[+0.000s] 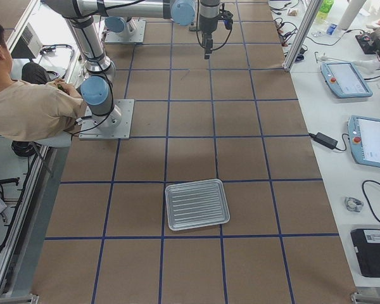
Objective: Place bearing gear from tray to pile
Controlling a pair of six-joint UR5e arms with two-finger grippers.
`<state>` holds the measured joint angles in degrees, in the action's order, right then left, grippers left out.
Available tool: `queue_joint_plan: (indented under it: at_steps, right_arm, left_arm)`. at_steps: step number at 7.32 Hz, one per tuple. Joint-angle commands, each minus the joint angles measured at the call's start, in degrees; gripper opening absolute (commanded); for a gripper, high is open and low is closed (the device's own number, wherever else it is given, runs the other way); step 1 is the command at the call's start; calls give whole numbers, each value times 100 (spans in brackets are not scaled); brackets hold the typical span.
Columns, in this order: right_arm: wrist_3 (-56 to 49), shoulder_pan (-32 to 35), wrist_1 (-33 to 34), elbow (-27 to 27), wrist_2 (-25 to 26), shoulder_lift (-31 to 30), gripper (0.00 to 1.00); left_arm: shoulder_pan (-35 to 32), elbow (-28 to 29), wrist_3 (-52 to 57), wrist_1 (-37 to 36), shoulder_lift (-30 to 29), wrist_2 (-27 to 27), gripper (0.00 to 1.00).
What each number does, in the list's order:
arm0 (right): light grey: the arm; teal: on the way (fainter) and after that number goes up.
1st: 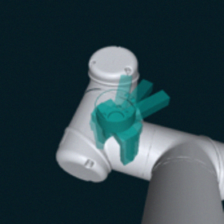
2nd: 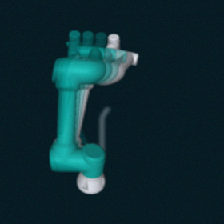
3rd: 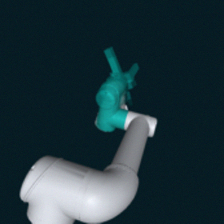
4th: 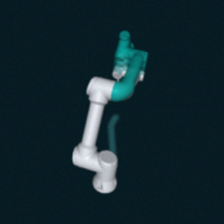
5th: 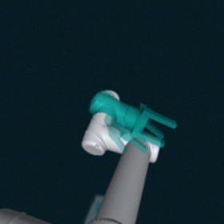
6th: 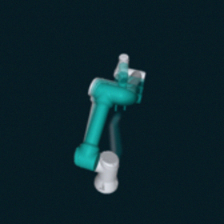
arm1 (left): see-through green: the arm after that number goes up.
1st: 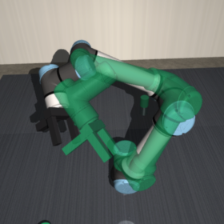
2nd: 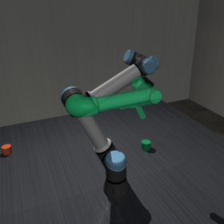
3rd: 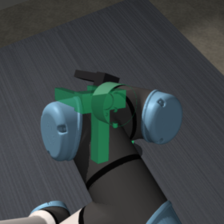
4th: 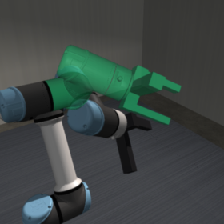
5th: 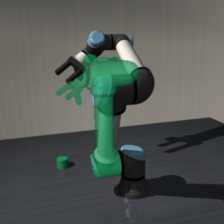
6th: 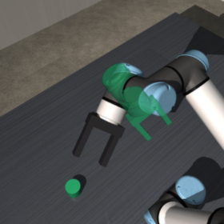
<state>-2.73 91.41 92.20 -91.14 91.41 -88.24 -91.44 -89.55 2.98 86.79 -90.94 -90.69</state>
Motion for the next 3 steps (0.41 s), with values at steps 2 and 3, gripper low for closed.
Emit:
queue_joint_plan:
  at_steps: [2, 3]
  right_arm:
    - [0, 0, 0, 0, 0, 0, 100]
    - [0, 0, 0, 0, 0, -9, 100]
  left_arm:
    - [4, -106, 0, 5, 76, -2, 100]
    - [4, -115, 0, 5, 85, -10, 100]
